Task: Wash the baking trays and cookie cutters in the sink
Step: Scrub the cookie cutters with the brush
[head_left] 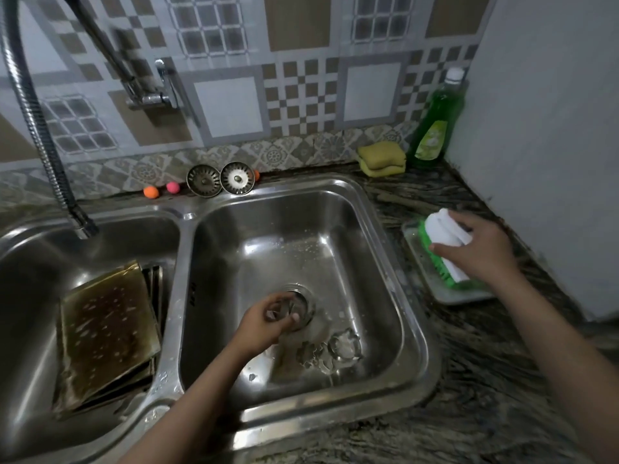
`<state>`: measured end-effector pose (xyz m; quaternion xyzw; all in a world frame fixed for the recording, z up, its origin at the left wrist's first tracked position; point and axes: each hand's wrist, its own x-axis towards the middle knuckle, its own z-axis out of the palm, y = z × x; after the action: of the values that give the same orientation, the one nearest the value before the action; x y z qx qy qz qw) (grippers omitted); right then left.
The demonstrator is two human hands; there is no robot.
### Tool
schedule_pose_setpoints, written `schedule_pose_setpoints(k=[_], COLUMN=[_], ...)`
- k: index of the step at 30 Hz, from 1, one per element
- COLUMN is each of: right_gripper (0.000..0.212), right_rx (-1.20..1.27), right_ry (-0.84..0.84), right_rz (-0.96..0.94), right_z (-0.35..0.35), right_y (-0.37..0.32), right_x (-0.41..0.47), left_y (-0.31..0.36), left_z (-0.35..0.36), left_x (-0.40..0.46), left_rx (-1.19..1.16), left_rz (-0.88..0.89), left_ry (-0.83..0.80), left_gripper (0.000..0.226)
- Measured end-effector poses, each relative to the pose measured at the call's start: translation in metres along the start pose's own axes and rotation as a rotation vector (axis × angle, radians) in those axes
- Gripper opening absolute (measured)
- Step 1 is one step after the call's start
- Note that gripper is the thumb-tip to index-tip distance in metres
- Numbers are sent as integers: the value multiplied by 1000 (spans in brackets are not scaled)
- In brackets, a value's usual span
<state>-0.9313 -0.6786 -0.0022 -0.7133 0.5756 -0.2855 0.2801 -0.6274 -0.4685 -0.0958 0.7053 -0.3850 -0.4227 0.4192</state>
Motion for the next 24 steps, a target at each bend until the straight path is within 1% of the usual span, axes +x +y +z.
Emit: schedule_pose_setpoints(k=[3, 8, 12, 15, 17, 19, 21, 22, 24], right_gripper=[76, 77, 73, 69, 69, 69, 67, 64, 62], right_rx=[-52, -35, 84, 206, 354, 576, 709, 738, 755], right_ry=[-50, -45, 36, 20, -76, -262, -421, -459, -448], right_rz=[-4, 6, -27, -114, -95, -16, 20, 14, 7], right_z=[10, 9, -5, -2, 12, 39, 75, 94, 126], right_y=[14, 15, -9, -44, -67, -84, -92, -94, -90], right_x=[-2, -2, -9, -28, -47, -71, -93, -101, -108], left_y=[5, 15, 27, 35, 37, 38, 37, 37, 33], left_z=[4, 8, 10, 13, 16, 19, 22, 21, 15], left_x=[-5, -14, -19, -21, -21, -21, -21, -23, -28], left_rx=[-44, -140, -234, -331, -409, -523, -702, -800, -915], left_rz=[-20, -73, -112, -140, -160, -193, -229, -234, -237], left_ry=[29, 37, 14, -12, -28, -45, -95, -123, -148], left_gripper=[30, 29, 30, 31, 31, 33, 35, 35, 38])
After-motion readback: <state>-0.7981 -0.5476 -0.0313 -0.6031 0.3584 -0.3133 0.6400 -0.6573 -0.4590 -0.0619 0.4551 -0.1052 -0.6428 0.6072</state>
